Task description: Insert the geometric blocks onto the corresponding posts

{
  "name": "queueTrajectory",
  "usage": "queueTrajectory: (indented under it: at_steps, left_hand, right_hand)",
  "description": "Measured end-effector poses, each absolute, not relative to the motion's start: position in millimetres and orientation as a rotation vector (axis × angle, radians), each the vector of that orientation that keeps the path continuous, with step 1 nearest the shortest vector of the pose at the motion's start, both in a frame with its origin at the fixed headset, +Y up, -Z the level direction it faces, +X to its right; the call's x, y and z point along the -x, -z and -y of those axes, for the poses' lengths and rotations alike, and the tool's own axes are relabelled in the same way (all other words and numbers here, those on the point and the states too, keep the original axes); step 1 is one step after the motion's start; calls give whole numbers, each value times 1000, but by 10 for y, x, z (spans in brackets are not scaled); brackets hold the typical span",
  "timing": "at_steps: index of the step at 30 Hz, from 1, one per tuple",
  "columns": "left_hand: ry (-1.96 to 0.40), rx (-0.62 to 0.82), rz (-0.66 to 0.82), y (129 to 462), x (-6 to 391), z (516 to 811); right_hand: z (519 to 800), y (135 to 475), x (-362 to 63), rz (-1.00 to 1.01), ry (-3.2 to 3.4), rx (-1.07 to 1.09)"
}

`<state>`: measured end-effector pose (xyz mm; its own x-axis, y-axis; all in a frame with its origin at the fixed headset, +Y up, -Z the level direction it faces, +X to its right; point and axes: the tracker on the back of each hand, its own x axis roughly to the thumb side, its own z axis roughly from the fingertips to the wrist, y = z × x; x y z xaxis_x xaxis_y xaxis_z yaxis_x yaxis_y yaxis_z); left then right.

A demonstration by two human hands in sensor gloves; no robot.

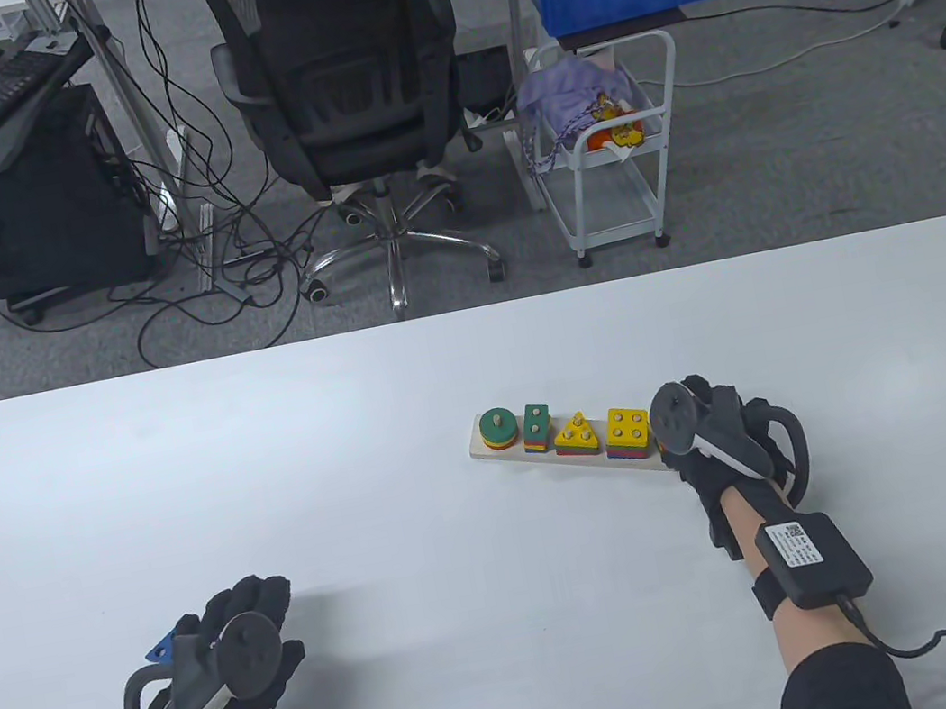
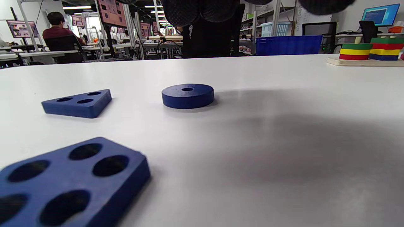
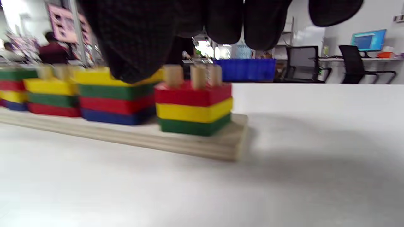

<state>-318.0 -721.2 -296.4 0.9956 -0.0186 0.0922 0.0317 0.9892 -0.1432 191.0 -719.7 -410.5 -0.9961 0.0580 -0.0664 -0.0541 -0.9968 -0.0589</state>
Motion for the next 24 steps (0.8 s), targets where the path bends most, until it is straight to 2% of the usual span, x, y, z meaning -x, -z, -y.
queueTrajectory:
  at_steps: [8,11,14,16,20,24]
  left_hand:
    - [-112,166,-43,3033,3581,7182]
    - [-103,187,-79,3040,3662,7203]
    - [-63,202,-85,3046,3652,7237]
    - [-56,203,-80,3045,3619,7253]
    - [-7,216,-72,3071,3529,7305]
    - [22,306,-83,3169,3421,7392]
  right_hand:
    - [6914,3337,-1533,61,-3001,-158]
    - [6891,3127,-1400,41,-2994,-219]
    - [6998,2932,-1270,16,-3017,-292]
    - [7072,2871,-1221,72,-3030,-337]
    - [7171,2830,-1127,19,-3113,-421]
    - [7207,2845,-1093,-24,-3107,-447]
